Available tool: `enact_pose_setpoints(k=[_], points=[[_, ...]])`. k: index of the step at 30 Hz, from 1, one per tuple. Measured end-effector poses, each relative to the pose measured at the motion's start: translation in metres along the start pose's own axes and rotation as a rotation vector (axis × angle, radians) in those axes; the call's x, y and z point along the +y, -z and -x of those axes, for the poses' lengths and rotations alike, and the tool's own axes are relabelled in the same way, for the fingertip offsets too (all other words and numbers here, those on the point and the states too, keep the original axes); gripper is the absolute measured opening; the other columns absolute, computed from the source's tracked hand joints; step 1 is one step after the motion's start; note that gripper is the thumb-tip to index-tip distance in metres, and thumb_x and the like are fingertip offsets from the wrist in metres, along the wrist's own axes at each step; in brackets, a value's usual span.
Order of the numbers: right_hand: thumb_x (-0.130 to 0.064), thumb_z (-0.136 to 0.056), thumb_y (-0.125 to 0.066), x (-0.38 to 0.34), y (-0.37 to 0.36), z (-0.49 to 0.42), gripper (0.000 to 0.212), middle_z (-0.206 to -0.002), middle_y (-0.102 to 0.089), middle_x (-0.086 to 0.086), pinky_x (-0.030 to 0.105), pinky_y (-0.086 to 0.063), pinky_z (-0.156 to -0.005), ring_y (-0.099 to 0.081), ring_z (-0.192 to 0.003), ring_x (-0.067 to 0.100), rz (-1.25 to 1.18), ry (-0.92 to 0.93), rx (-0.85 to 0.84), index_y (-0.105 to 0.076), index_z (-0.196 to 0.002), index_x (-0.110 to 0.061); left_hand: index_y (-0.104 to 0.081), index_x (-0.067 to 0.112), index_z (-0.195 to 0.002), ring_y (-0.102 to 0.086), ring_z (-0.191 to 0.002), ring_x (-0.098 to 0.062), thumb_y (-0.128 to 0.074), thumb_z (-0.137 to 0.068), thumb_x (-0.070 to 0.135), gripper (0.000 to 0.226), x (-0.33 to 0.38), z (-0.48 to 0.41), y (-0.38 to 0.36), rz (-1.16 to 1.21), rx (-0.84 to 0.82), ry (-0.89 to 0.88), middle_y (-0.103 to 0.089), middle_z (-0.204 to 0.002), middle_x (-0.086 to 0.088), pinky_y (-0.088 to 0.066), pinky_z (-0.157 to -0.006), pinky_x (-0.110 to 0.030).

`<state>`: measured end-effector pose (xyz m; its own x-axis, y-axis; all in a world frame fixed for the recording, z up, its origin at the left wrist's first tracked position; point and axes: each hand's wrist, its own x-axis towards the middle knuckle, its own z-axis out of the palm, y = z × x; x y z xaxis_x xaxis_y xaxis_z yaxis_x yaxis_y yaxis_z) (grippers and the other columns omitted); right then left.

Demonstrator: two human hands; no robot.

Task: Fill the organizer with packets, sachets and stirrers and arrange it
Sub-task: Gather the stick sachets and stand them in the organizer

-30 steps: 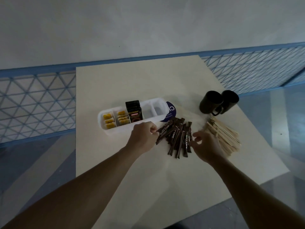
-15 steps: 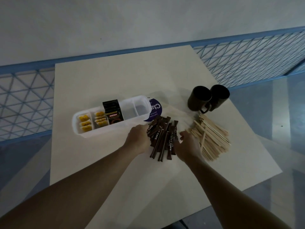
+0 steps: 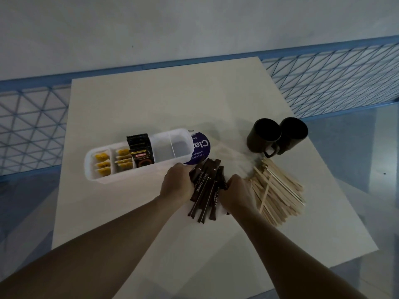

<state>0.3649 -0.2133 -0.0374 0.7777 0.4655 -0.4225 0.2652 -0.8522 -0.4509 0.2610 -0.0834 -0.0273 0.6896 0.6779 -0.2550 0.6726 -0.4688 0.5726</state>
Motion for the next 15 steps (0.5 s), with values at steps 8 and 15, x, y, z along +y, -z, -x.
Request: enact_pose_setpoints(k=[8, 15], points=[[-0.019, -0.085, -0.068, 0.001, 0.001, -0.001, 0.025, -0.095, -0.057, 0.003, 0.022, -0.038, -0.046, -0.056, -0.069, 0.013, 0.104, 0.027, -0.042, -0.053, -0.104, -0.015, -0.059, 0.010, -0.098, -0.057, -0.079, -0.021, -0.062, -0.082, 0.005, 0.017, 0.000, -0.003, 0.005, -0.121, -0.092, 0.140, -0.063, -0.090, -0.005, -0.043, -0.064, -0.028], [-0.021, -0.096, -0.053, 0.002, 0.001, 0.000, 0.007, -0.078, -0.063, 0.001, 0.029, -0.057, -0.050, -0.064, -0.061, 0.013, 0.084, 0.085, -0.025, -0.056, -0.091, -0.018, -0.059, 0.009, -0.090, -0.053, -0.062, -0.012, -0.070, -0.082, 0.013, 0.014, -0.005, 0.002, 0.015, -0.167, -0.273, 0.202, -0.055, -0.074, 0.000, -0.034, -0.046, -0.018]])
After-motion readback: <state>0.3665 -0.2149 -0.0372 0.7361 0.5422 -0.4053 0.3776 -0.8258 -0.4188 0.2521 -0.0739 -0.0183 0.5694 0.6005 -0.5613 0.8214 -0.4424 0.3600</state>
